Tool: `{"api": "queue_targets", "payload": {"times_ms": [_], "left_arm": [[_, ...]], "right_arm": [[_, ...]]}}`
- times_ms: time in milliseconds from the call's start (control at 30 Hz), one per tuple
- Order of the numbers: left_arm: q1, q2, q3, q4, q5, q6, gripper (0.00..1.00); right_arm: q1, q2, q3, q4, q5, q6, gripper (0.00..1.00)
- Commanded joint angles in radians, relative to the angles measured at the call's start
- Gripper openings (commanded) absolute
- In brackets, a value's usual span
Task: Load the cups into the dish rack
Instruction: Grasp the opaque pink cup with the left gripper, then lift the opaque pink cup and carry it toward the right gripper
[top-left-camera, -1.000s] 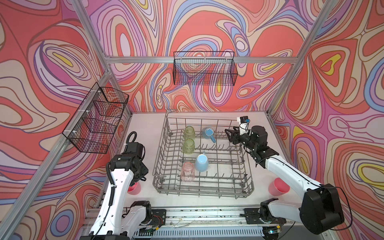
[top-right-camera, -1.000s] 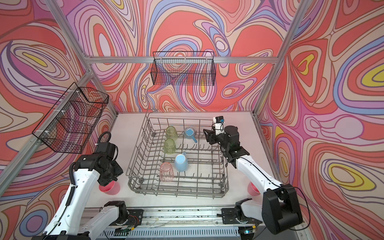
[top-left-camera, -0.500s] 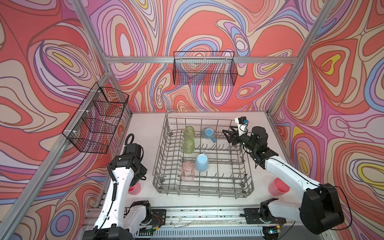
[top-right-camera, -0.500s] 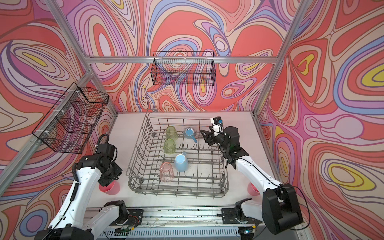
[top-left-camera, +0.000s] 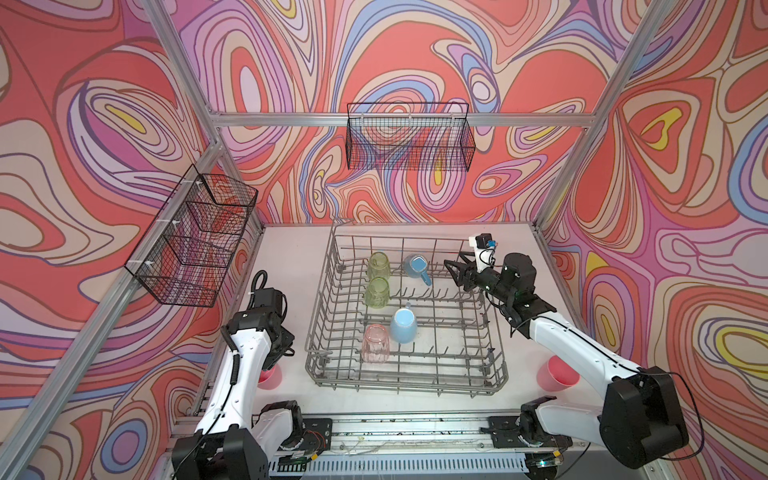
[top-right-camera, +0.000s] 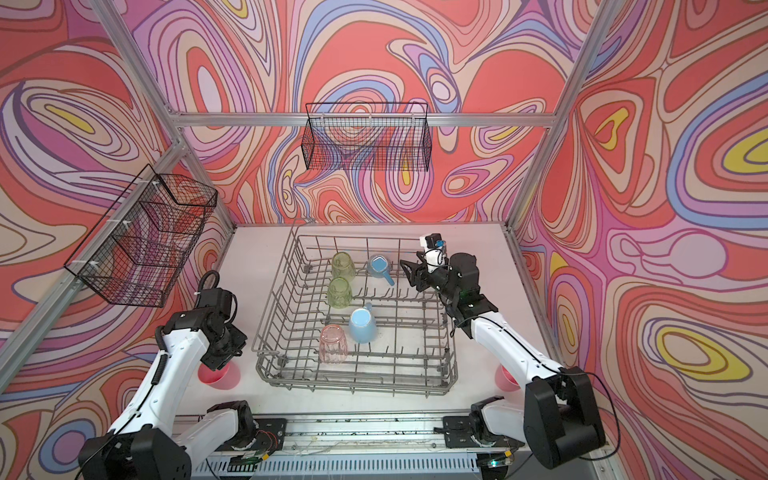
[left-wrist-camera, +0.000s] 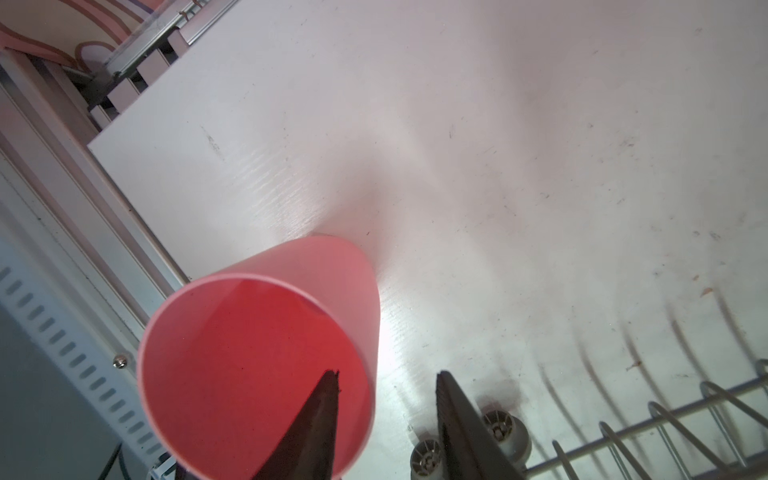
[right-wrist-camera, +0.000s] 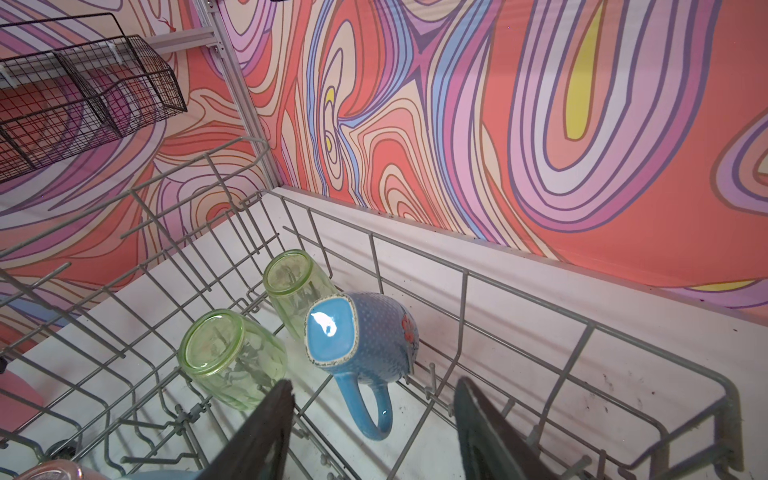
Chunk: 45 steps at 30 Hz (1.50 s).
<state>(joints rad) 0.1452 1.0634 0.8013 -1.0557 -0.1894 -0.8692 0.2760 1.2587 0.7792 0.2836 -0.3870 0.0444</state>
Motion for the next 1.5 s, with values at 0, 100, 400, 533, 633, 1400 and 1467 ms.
{"api": "queue_targets", "payload": {"times_ms": [0, 100, 400, 533, 633, 1400, 1467], "left_arm": [[0.010, 0.025, -0.022, 0.056, -0.028, -0.025, 0.40], [0.011, 0.038, -0.030, 0.080, -0.034, -0.019, 0.33], [0.012, 0.065, -0.030, 0.081, -0.039, -0.009, 0.16], [0.012, 0.068, -0.025, 0.081, -0.040, 0.010, 0.04], [0.012, 0.072, -0.012, 0.077, -0.038, 0.029, 0.02], [-0.118, 0.186, 0.228, 0.095, -0.083, 0.142, 0.00], [-0.124, 0.199, 0.265, 0.103, -0.086, 0.177, 0.00]], "right_arm": [[0.004, 0.002, -0.010, 0.016, -0.016, -0.010, 0.63], [0.005, 0.003, -0.009, 0.017, -0.018, -0.009, 0.63], [0.004, 0.011, -0.009, 0.026, -0.017, -0.005, 0.63], [0.005, 0.011, -0.009, 0.026, -0.013, -0.005, 0.63], [0.005, 0.011, -0.008, 0.027, -0.014, -0.003, 0.63], [0.005, 0.018, -0.001, 0.032, -0.016, 0.000, 0.63], [0.005, 0.019, 0.001, 0.029, -0.015, 0.000, 0.62]]}}
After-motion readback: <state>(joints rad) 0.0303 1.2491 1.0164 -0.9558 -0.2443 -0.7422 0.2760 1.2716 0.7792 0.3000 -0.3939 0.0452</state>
